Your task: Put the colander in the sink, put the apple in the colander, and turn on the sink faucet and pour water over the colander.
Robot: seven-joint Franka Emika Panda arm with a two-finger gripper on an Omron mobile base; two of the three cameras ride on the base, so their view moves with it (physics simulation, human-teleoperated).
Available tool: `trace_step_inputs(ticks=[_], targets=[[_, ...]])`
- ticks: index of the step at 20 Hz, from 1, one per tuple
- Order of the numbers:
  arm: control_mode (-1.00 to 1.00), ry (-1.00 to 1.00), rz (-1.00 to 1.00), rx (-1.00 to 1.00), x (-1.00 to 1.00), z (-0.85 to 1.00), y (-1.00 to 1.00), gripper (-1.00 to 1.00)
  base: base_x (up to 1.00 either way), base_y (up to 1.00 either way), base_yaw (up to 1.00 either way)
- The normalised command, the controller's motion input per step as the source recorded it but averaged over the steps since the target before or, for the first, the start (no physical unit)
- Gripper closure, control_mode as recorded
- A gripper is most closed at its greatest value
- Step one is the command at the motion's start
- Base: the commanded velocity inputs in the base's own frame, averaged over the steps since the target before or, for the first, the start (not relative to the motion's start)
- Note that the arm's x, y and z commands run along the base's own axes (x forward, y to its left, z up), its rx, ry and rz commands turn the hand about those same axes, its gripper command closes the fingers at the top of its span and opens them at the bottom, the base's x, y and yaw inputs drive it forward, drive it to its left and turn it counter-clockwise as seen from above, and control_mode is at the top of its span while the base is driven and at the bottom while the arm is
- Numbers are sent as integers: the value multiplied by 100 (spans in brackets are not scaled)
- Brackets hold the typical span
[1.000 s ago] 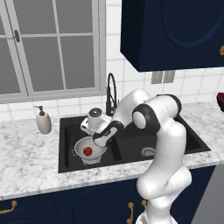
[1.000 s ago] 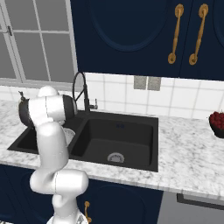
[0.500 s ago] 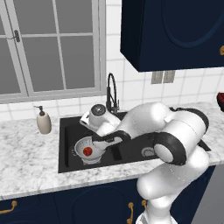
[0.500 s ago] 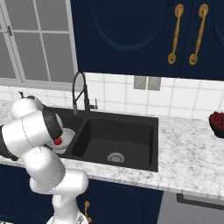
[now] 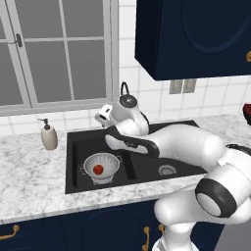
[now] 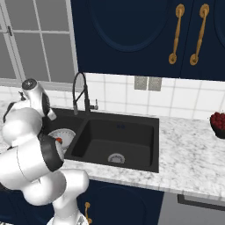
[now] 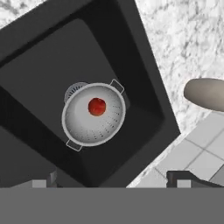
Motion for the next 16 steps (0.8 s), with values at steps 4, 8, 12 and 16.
trace_step_inputs(ticks=[4,8,12,16], targets=[[-100,-26,6,45,-16,70,-79,-100,0,0,0],[-100,-16,9,28,-5,28,-51,-100,0,0,0],[-100,-12,22,13,0,11,-33,-100,0,0,0],[-100,-6,29,4,0,15,-25,-100,0,0,0]])
